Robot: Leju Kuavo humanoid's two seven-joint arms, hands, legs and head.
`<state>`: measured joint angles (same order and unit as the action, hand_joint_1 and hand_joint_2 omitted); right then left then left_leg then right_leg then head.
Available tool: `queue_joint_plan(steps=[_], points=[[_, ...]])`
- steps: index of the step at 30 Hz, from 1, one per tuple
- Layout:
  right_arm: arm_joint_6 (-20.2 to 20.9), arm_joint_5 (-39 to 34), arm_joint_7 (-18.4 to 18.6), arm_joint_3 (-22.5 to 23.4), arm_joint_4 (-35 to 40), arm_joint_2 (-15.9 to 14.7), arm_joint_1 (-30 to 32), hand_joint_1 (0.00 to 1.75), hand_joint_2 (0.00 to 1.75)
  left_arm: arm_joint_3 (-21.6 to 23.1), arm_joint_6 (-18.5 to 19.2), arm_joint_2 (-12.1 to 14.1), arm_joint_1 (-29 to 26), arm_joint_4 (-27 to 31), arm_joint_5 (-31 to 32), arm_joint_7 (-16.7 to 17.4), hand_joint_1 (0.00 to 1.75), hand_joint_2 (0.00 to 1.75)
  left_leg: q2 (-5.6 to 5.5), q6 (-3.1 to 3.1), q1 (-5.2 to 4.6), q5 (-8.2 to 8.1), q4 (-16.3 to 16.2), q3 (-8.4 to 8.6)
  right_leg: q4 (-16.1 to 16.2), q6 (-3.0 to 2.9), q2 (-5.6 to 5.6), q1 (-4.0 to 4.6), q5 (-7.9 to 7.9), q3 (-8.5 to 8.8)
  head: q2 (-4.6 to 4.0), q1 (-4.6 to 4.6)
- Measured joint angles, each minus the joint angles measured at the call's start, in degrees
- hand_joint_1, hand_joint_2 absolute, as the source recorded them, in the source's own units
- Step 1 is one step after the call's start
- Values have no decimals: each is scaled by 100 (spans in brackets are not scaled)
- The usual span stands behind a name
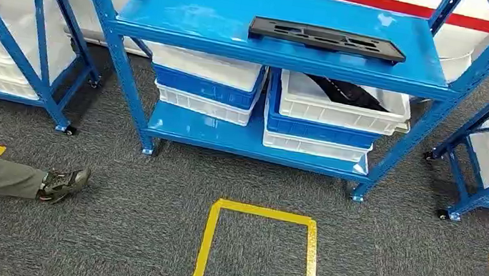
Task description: Take the parts from the cabinet and place them on the table.
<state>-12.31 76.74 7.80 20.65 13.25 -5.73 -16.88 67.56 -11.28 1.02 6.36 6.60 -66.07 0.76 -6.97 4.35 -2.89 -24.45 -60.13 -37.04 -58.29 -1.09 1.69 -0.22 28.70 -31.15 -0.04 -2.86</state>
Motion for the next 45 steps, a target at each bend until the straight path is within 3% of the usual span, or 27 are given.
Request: queue_joint_plan(steps=[2, 4, 5, 6, 8, 10, 11, 12, 15, 16, 17, 18, 20, 21, 23, 25, 26, 27, 28, 29, 35, 36, 41, 42, 43, 44, 45], points=[[0, 0, -2, 0, 0, 9, 14, 0, 0, 2, 0, 3, -8, 0, 0, 11, 0, 0, 452, -124, 42, -290, -358, -130, 146, -35, -94, -18, -44, 159, 0, -11], [0, 0, -2, 0, 0, 16, 29, 0, 0, 2, 0, 5, 13, 2, 0, 11, 0, 0, 591, -262, 171, -684, -1228, -600, 157, -47, -191, -56, -14, 204, 0, -2], [0, 0, -2, 0, 0, 18, 34, 0, 0, 2, 0, 5, 15, 2, 0, 11, 0, 0, 617, -339, 253, -773, -1597, -827, 157, -13, -240, -84, 13, 219, 0, 0], [0, 0, -2, 0, 0, 23, 39, 0, 0, 2, 0, 9, 10, 0, 0, 13, 0, 0, 639, -412, 329, -720, -1692, -920, 154, 40, -289, -126, 49, 244, 0, 4], [13, 0, 0, 0, 0, 29, 50, 0, 0, 4, 0, 18, 2, 0, 0, 17, 0, 0, 705, -550, 444, -308, -1146, -685, 152, 143, -365, -212, 123, 331, 0, 0], [13, 2, 0, 0, 0, 36, 50, 0, 0, 4, 0, 27, 9, 0, 0, 17, 0, 0, 939, -662, 531, 197, -129, -144, 142, 257, -440, -272, 234, 461, -2, -17], [13, 2, 0, 0, 0, 29, 55, 0, 0, 4, 2, 11, 26, 2, 0, 17, 0, 0, 1039, -690, 452, 98, 42, -24, 134, 343, -488, -185, 297, 432, 0, -48], [13, 2, 2, 0, 0, 31, 47, 0, 0, 4, 2, 22, 40, 2, 0, 17, 0, 0, 940, -542, 443, 72, 33, -22, 153, 397, -521, -176, 322, 461, 0, -35], [13, 2, 2, 0, 2, 38, 20, 0, 0, 4, 2, 38, 37, 0, 0, 20, 0, 0, 815, -347, 352, 27, 67, -14, 299, 531, -650, -168, 335, 680, 0, -28], [13, 2, 2, 0, 4, 44, 28, 0, 0, 4, 2, 40, 32, 2, 2, 20, 0, 0, 766, -267, 414, 56, 149, 62, 276, 547, -583, -228, 403, 663, 0, -13], [15, 2, 2, 0, 4, 55, 22, 0, 0, 4, 2, 46, 41, 0, 9, 20, 0, 0, 733, -219, 393, 51, 187, 91, 62, 511, -421, -209, 520, 583, -2, 44], [17, -4, 2, 2, 4, 40, 20, 0, 0, 4, 9, 46, 58, 0, 13, 20, 0, 0, 685, -168, 378, 49, 187, 95, -410, 459, -300, -213, 710, 330, 0, 57], [15, -22, 2, 13, 2, 29, 75, 0, 0, 13, 26, 46, 66, 0, 26, 20, 0, 0, 561, -119, 359, 16, 187, 108, -1387, 424, -217, -196, 1017, -273, 0, 74], [15, -31, 2, 20, 0, 25, 110, 0, 0, 24, 33, 46, 63, 0, 37, 20, 0, 175, 530, -103, 345, 4, 186, 120, -1634, 455, -195, -158, 1018, -482, 0, 83], [-15, -31, 18, 48, -2, 18, 148, 0, 0, 55, 31, 44, 55, 0, 61, 15, 0, 175, 430, -100, 322, -28, 183, 169, -1295, 559, -185, -143, 676, -520, 0, 83], [-33, 22, 147, 63, 0, 18, 152, 0, 0, 90, 31, 44, 57, 0, 79, 13, 0, 175, 371, -141, 320, -76, 181, 256, -210, 651, -182, -147, 52, -165, 0, 88], [-20, 61, 204, 63, -4, 20, 162, 0, 0, 112, 35, 49, 57, 0, 101, 9, 0, 175, 358, -172, 304, -99, 177, 272, -1, 576, -162, -137, -71, -107, 0, 98], [18, 85, 234, 63, -4, 18, 160, 0, 175, 140, 50, 49, 59, 2, 120, 2, 0, 175, 340, -208, 275, -124, 160, 271, 70, 501, -163, -78, -96, -111, -2, 101], [75, 107, 249, 63, -7, 25, 173, 0, 175, 162, 79, 55, 57, 2, 127, -13, 0, 175, 351, -164, 255, -156, 138, 259, 76, 406, -160, -125, -126, -59, -2, 85], [155, 124, 273, 66, -9, 29, 196, 0, 175, 173, 133, 57, 50, 2, 127, -35, 0, 175, 362, -64, 262, -119, 145, 253, 72, 408, -154, -112, -125, -63, -2, 81], [352, -89, 437, 188, -11, 66, 336, 0, 175, 190, 223, 60, 57, 2, 81, -20, 0, 175, 391, -84, 275, -114, 237, 312, 71, 366, -123, -78, -122, -65, 0, 62], [402, -173, 413, 192, -11, 71, 367, 0, 175, 148, 225, 57, 45, 15, 136, -20, 0, 175, 397, -121, 273, -104, 246, 313, 71, 357, -122, -83, -127, -73, -2, 53], [509, -772, 312, 190, -9, 125, 571, 0, 175, -221, 293, 60, -51, 85, 628, -20, 0, 175, 408, -120, 275, -104, 262, 323, 70, 319, -117, -81, -115, -73, 0, 50], [516, -908, 293, 188, -7, 130, 608, 0, 0, -317, 308, 55, -69, 103, 746, -20, 0, 175, 408, -121, 277, -105, 264, 323, 69, 314, -117, -77, -112, -73, 0, 55], [524, -1059, 271, 181, -2, 134, 643, 0, 0, -435, 332, 49, -93, 136, 878, -20, 0, 175, 408, -121, 277, -105, 270, 324, 69, 313, -118, -76, -111, -73, 0, 57], [533, -1188, 247, 166, 0, 143, 678, 0, 0, -542, 343, 46, -117, 162, 991, -20, 0, 0, 408, -122, 276, -105, 278, 325, 70, 312, -118, -76, -110, -76, 0, 55], [551, -1324, 225, 138, 2, 151, 713, 0, 0, -655, 354, 44, -144, 188, 1105, -20, 0, 0, 409, -122, 275, -105, 280, 325, 70, 307, -117, -76, -107, -78, 0, 55]])
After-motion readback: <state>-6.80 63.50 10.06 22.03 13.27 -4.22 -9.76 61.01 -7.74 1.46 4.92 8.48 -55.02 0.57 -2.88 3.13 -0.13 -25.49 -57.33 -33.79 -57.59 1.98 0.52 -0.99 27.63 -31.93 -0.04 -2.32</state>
